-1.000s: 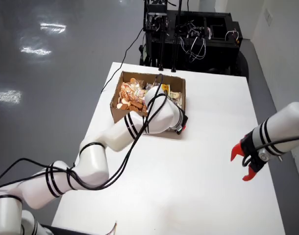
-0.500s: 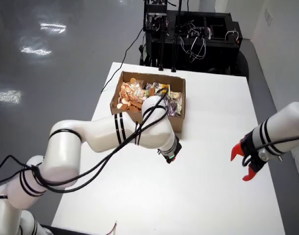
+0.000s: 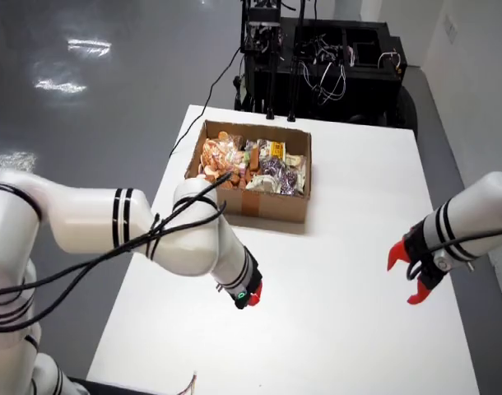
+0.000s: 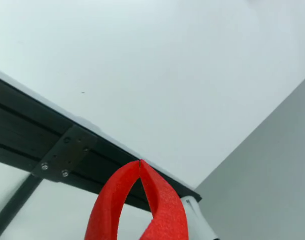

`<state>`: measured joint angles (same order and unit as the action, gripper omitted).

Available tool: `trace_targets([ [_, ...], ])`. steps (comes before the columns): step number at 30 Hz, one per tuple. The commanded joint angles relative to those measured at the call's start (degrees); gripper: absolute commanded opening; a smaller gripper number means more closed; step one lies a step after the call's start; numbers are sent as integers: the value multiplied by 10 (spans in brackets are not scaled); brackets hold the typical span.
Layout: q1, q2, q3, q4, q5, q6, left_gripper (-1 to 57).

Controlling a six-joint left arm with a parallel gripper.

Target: Grasp a snack and put it in the bin.

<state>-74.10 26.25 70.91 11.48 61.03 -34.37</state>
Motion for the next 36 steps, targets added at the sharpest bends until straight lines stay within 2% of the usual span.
trace_targets([
  [1,-1,-33,47,-3,-14,8,-5],
  [10,-4,-47,63,-7,-15,76,-5],
  [17,-5,0,-25,-6,32,157,-3],
  [23,-1,27,-89,-12,48,190,-2],
  [30,23,41,-118,-52,44,198,-4],
  [36,45,44,-123,-67,42,164,-4],
])
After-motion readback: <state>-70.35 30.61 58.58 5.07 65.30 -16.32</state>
